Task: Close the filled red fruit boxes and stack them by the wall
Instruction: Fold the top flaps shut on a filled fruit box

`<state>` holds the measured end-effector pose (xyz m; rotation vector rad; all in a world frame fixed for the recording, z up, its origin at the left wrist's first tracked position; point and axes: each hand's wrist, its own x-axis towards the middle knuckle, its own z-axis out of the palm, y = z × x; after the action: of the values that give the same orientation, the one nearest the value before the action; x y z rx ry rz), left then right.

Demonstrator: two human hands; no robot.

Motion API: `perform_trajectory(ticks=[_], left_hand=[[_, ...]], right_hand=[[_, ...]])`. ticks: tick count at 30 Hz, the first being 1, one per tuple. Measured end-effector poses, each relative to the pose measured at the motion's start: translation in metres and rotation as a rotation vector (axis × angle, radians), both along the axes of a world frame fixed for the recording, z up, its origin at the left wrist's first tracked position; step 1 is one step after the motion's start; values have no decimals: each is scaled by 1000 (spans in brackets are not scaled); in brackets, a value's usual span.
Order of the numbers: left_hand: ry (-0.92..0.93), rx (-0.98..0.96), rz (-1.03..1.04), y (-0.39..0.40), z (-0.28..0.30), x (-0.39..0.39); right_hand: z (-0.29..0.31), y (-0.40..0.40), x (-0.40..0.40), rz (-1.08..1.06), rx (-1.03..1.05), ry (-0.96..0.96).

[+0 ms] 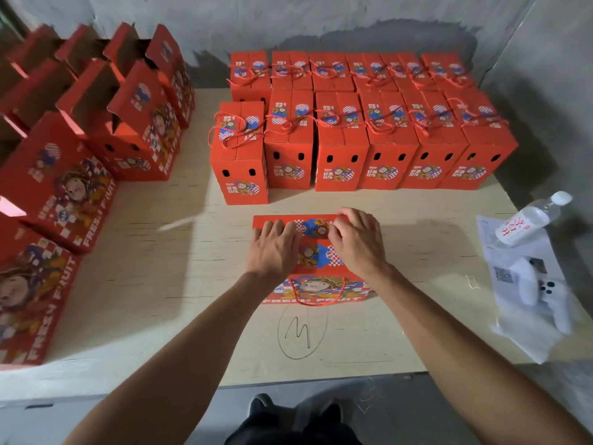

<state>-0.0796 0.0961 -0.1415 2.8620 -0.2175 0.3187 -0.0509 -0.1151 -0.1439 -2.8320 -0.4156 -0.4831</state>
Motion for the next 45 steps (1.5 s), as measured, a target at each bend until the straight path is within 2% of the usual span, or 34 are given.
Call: perform_trajectory(ticks=[3,6,10,12,14,18,23,26,27,29,31,32,34,35,36,39,42,45], left_hand=[[-4,68,-49,-3,1,3],[-3,104,-70,-4,1,6],[-30,35,-58,-6,-6,5],[77,6,-42,-6,-7,8],[203,61,-15,-7,-10,13],[252,103,-45,-6,-11,19],[208,82,-156,8,-7,29],[62,20,-250,20,-1,34],[-30,-34,-218,24,0,33],[-164,-150,4,31,-5,22],[-87,-386,317,32,-16,4],[26,-592,442,30,-22,-8],[212,-1092,489,22,-29,-29],[236,-1278,460,17,-31,-39],[239,-1349,464,14,-31,-47],[270,-1328,567,8,-30,-61],[365,-1221,642,7,-21,-69],[331,-1156,660,8,-3,-66]], right_hand=[[2,4,4,46,-127,80],[5,4,11,75,-165,199],[3,6,8,64,-149,203],[1,8,6,49,-125,177],[0,10,6,28,-124,151],[0,13,11,-21,-169,121],[8,36,12,-238,-152,177],[17,52,4,-406,-172,290],[20,53,3,-442,-185,340],[20,47,5,-446,-204,448],[18,38,7,-461,-121,601],[18,34,6,-500,-54,682],[19,28,2,-576,65,823],[21,28,0,-588,153,906],[21,29,-1,-592,281,979],[24,33,3,-563,677,1031],[26,35,3,-609,865,1026],[33,27,5,-600,993,1122]])
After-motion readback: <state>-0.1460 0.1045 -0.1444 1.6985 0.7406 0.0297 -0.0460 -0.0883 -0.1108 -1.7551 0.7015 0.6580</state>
